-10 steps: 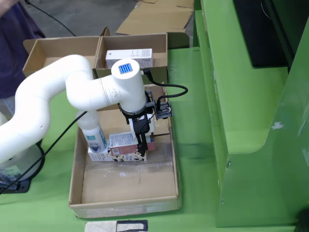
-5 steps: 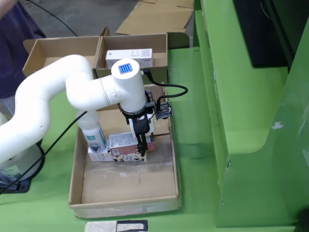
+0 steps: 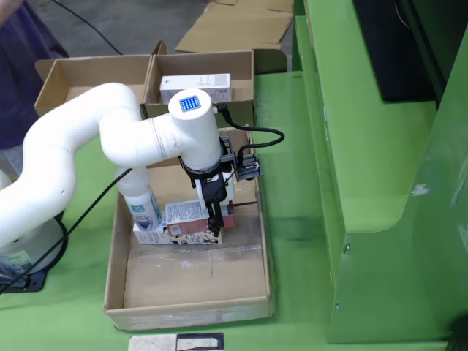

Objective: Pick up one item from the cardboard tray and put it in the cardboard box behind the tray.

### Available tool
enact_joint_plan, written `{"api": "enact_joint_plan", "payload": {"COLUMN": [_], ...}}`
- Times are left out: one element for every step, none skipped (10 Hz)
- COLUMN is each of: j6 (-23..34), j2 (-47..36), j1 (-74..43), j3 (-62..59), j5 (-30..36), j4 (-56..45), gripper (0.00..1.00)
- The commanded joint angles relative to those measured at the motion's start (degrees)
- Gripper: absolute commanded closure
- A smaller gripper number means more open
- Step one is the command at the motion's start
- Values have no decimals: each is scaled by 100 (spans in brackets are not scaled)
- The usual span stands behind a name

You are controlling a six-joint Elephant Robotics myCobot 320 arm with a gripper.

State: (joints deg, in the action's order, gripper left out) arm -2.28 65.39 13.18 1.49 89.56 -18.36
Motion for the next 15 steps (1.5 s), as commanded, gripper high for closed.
{"api": "enact_joint_plan", "payload": {"j6": [-18, -18, -18, -18, -18, -31, -31, -15, -15, 44, 44, 60, 83, 83, 66], "j2": [-144, -144, -144, -144, -144, -390, -390, -582, -582, -829, -829, -904, -993, -993, -1134], "j1": [-37, -37, -37, -37, -37, -25, -25, -32, -32, -85, -85, -76, -73, -73, -36], "j3": [-149, -149, -149, -149, -149, -149, -149, -149, -149, -149, -149, -149, -149, -149, -149], "j5": [-48, -48, -48, -48, -48, -65, -65, -51, -51, -101, -101, -160, -161, -161, -248], "j4": [53, 53, 53, 53, 53, -119, -119, -212, -212, -182, -182, -153, -101, -101, 30], "gripper": [100, 100, 100, 100, 100, 100, 100, 100, 100, 100, 100, 100, 100, 100, 100]}}
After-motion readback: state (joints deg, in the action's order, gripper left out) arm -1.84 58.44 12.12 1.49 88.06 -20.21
